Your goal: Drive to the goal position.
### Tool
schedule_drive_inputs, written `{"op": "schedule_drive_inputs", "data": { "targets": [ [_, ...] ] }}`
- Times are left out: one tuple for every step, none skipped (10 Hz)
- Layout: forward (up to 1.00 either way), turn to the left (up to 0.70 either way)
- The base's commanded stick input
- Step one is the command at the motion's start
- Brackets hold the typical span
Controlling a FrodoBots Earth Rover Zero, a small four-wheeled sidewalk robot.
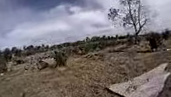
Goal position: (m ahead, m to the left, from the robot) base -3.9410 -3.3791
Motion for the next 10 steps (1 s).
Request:
{"op": "schedule_drive_inputs", "data": {
  "targets": [
    [0.00, 0.00],
    [0.00, 0.00],
    [0.00, 0.00],
    [0.00, 0.00],
    [0.22, 0.00],
    [0.59, 0.00],
    [0.70, 0.11],
    [0.70, 0.27],
    [0.70, 0.27],
    [0.70, 0.27]
  ]
}}
